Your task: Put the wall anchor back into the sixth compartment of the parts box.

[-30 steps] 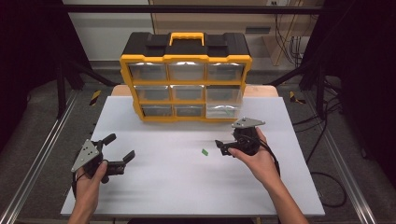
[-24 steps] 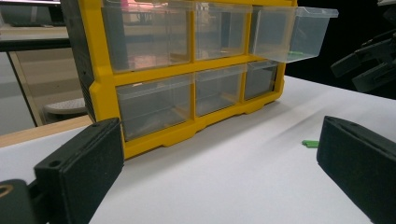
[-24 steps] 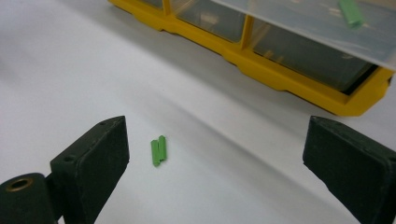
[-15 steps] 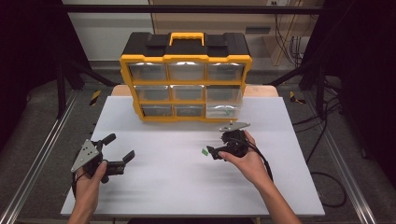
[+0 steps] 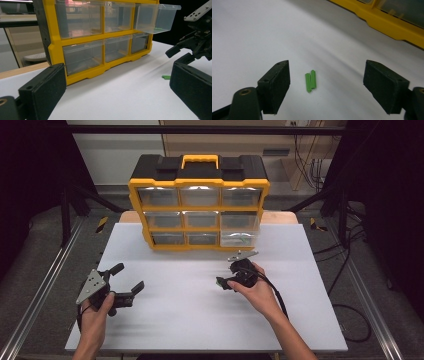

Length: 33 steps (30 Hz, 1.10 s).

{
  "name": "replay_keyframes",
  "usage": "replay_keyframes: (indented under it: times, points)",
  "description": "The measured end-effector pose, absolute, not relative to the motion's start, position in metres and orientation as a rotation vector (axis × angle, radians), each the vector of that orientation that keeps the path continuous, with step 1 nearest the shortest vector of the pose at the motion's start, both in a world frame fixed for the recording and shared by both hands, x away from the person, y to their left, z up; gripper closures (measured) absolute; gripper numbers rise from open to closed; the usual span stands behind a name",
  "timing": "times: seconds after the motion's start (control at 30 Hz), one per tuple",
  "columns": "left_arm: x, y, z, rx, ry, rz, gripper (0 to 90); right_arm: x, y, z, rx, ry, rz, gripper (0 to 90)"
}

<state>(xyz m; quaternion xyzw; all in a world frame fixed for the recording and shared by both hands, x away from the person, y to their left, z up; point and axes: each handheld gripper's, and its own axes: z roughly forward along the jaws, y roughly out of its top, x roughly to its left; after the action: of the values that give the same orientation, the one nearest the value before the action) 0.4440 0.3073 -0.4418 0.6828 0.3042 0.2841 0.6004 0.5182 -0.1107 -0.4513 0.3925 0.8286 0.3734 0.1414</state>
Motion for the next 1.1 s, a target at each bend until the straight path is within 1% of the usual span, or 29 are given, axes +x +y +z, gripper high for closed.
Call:
replay_keyframes:
  times: [0.1, 0.2, 0.3, 0.33, 0.37, 0.43, 0.47, 0.5, 0.53, 0.57, 0.6, 0.63, 0.67, 0.7, 1.0, 1.1]
  points:
    - [0.444, 0.307, -0.442, 1.583, 0.705, 0.659, 0.9, 0.52, -0.107, -0.455, 1.133, 2.406, 1.074, 29.0]
    - [0.444, 0.308, -0.442, 1.582, 0.705, 0.659, 0.9, 0.521, -0.106, -0.456, 1.127, 2.411, 1.069, 30.7]
    - [0.444, 0.308, -0.442, 1.586, 0.707, 0.66, 0.9, 0.522, -0.104, -0.459, 1.127, 2.413, 1.073, 35.8]
    - [0.444, 0.308, -0.442, 1.589, 0.708, 0.66, 0.9, 0.522, -0.102, -0.46, 1.115, 2.421, 1.074, 39.1]
    - [0.444, 0.307, -0.442, 1.588, 0.709, 0.659, 0.9, 0.522, -0.102, -0.46, 1.115, 2.421, 1.074, 39.1]
    - [0.444, 0.307, -0.442, 1.589, 0.707, 0.66, 0.9, 0.523, -0.102, -0.461, 1.135, 2.426, 1.114, 45.6]
    - [0.444, 0.307, -0.442, 1.588, 0.707, 0.66, 0.9, 0.523, -0.102, -0.461, 1.135, 2.426, 1.114, 45.6]
    - [0.444, 0.308, -0.442, 1.588, 0.707, 0.66, 0.9, 0.524, -0.102, -0.461, 1.13, 2.421, 1.119, 48.4]
    - [0.444, 0.308, -0.442, 1.588, 0.708, 0.661, 0.9, 0.524, -0.102, -0.461, 1.126, 2.415, 1.126, 53.4]
    - [0.444, 0.308, -0.442, 1.585, 0.709, 0.66, 0.9, 0.524, -0.102, -0.461, 1.126, 2.415, 1.126, 53.4]
    - [0.444, 0.308, -0.442, 1.586, 0.709, 0.661, 0.9, 0.525, -0.102, -0.462, 1.122, 2.413, 1.125, 57.6]
    - [0.444, 0.308, -0.442, 1.585, 0.709, 0.661, 0.9, 0.525, -0.102, -0.462, 1.116, 2.418, 1.127, 59.7]
    - [0.444, 0.308, -0.442, 1.586, 0.708, 0.661, 0.9, 0.525, -0.102, -0.462, 1.116, 2.418, 1.127, 59.7]
    - [0.444, 0.308, -0.442, 1.587, 0.707, 0.661, 0.9, 0.525, -0.102, -0.463, 1.109, 2.418, 1.125, 62.7]
    - [0.444, 0.308, -0.442, 1.583, 0.709, 0.66, 0.9, 0.527, -0.102, -0.466, 1.1, 2.41, 1.107, 67.3]
    - [0.444, 0.308, -0.442, 1.583, 0.708, 0.66, 0.9, 0.528, -0.102, -0.468, 1.098, 2.423, 1.097, 70.8]
